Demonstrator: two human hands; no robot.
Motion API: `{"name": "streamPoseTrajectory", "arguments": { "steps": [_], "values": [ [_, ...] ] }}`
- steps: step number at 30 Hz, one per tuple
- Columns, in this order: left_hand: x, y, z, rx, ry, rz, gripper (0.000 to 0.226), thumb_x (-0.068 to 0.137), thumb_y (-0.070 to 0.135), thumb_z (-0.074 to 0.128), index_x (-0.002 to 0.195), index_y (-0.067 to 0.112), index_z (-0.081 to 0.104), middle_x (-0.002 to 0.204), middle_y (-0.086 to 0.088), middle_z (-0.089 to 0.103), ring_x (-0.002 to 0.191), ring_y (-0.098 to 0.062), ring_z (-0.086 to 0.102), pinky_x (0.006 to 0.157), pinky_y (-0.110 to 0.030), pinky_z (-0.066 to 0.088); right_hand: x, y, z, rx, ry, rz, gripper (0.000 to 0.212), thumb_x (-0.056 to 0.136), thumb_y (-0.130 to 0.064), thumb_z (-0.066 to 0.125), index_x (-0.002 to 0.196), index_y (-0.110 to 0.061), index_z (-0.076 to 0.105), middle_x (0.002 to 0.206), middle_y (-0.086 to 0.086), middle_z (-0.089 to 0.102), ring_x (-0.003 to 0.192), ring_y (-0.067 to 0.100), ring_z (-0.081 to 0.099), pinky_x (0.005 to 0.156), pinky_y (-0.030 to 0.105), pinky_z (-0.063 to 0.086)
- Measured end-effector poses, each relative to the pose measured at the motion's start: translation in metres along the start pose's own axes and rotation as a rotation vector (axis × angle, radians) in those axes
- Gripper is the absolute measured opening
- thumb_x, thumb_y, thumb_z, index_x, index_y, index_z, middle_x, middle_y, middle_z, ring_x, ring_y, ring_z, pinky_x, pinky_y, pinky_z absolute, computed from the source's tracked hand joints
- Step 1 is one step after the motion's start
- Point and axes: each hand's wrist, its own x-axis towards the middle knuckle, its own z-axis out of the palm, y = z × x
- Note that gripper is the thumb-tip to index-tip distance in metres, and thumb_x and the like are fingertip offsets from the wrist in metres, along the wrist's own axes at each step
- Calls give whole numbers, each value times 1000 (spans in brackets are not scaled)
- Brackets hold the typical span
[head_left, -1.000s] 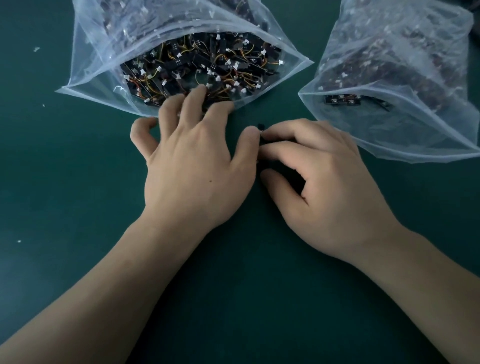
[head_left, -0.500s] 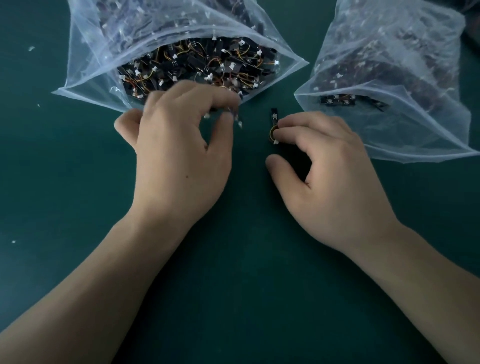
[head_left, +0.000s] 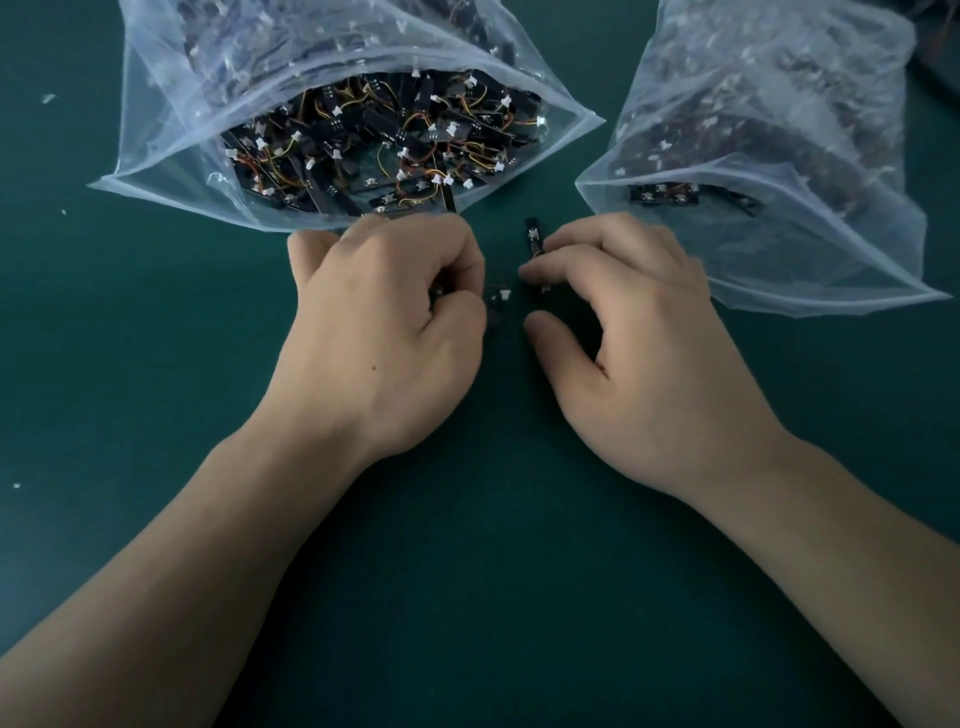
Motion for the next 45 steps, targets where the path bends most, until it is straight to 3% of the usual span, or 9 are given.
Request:
{"name": "streamPoseTrajectory", "arguments": {
  "steps": [3, 7, 11, 16, 23, 30, 33, 41, 45],
  "values": [
    [-1, -1, 1, 46, 10, 21, 13, 73, 14, 47, 74, 26, 53, 78, 12, 56, 89, -14, 50, 99, -26, 23, 1, -1, -1, 11, 12, -13, 24, 96, -26, 67, 119, -21, 69, 119, -6, 59, 119, 19, 54, 105, 39, 37],
    [1, -7, 3, 63, 103, 18, 27, 76, 10, 52, 89, 32, 59, 97, 17, 56, 102, -14, 48, 88, -34, 23, 0, -4, -1, 12, 15, -5, 28, 96, -21, 66, 123, -23, 68, 117, -7, 59, 118, 19, 53, 105, 38, 36],
    [1, -11, 6, 142, 135, 5, 34, 80, 7, 54, 94, 35, 69, 104, 16, 58, 105, -17, 46, 82, -30, 15, -1, -5, -4, 89, 23, 12, 32, 99, -21, 52, 127, -22, 66, 121, -9, 60, 121, 16, 52, 108, 41, 36],
    [1, -12, 8, 189, 145, 20, 35, 84, 11, 55, 90, 38, 76, 103, 16, 61, 104, -19, 46, 82, -29, 14, 0, -6, -2, 1, 11, -23, 26, 96, -38, 65, 115, -21, 70, 119, -6, 59, 119, 19, 54, 105, 38, 37],
    [1, -14, 6, 187, 166, -23, 37, 86, 6, 55, 84, 38, 73, 108, 15, 59, 104, -16, 41, 82, -29, 14, -1, -4, -1, 22, 37, -28, 31, 97, -40, 61, 121, -21, 64, 122, -7, 59, 119, 17, 53, 103, 36, 37],
    [1, -12, 6, 173, 179, -59, 25, 88, 15, 56, 95, 33, 72, 99, 12, 59, 102, -21, 54, 85, -29, 19, -1, -3, 2, 7, 20, -46, 11, 93, -33, 70, 98, -23, 71, 124, -4, 59, 123, 20, 53, 104, 33, 32],
    [1, -11, 7, 212, 143, -61, 18, 89, 22, 57, 97, 33, 70, 92, 12, 58, 99, -21, 56, 87, -30, 21, -1, -3, 2, 14, 31, -42, 11, 92, -32, 70, 99, -23, 72, 125, -4, 60, 123, 20, 53, 104, 33, 33],
    [4, -10, 5, 146, 84, -61, 31, 82, 21, 47, 95, 35, 72, 99, 16, 60, 103, -18, 54, 88, -24, 20, 0, -4, 0, 12, 26, -37, 24, 94, -38, 67, 111, -22, 69, 127, -5, 59, 124, 19, 52, 105, 32, 33],
    [4, -8, 4, 112, 76, -42, 31, 82, 20, 47, 94, 34, 72, 91, 16, 58, 98, -18, 55, 95, -37, 38, 0, -4, 0, 2, 21, -35, 25, 95, -40, 65, 113, -22, 69, 127, -6, 59, 124, 18, 52, 104, 30, 31]
  ]
}}
